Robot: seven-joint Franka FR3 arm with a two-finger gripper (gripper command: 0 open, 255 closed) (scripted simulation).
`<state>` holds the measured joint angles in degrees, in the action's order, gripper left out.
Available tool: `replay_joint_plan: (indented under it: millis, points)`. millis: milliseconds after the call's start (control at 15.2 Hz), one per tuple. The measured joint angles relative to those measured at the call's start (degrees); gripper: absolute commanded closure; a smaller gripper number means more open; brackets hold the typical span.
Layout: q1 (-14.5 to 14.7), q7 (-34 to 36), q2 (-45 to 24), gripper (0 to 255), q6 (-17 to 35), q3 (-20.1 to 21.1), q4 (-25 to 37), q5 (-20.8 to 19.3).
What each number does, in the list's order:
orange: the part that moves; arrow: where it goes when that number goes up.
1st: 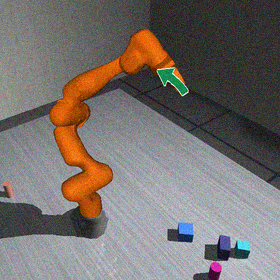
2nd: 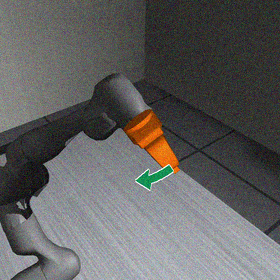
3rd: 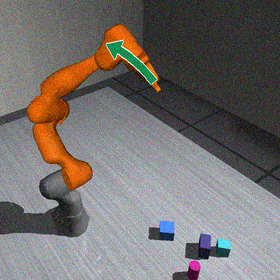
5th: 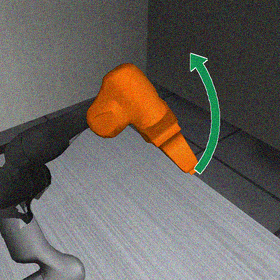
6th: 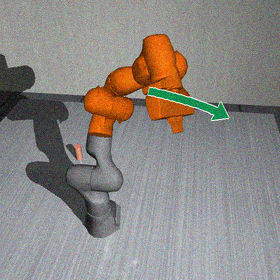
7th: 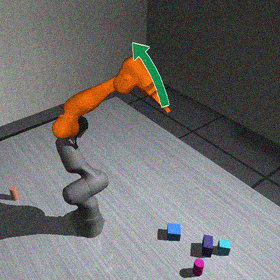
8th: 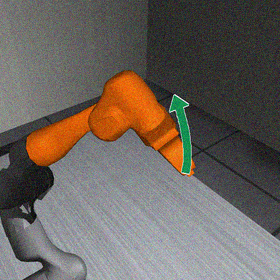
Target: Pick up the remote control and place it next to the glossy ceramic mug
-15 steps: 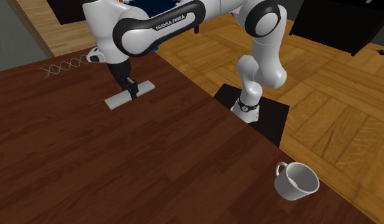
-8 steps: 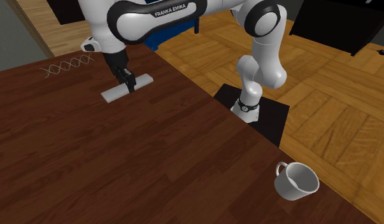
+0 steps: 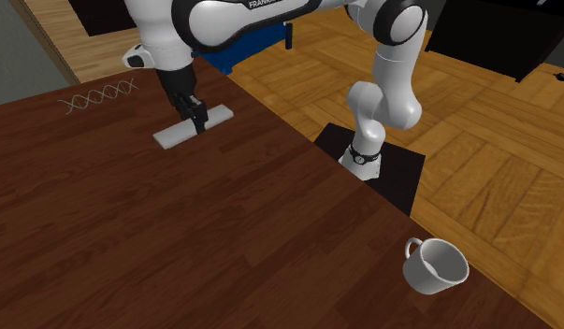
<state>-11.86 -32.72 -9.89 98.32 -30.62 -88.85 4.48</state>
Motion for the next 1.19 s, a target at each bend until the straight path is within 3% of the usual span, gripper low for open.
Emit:
replay_joint_plan:
  millis: [462,1188]
  points:
    - [6.8,11.4,10.1,255,2.9,4.3,-11.7,-5.3]
    - [13.7,28.0,19.3,255,3.4,13.1,-21.4,-8.3]
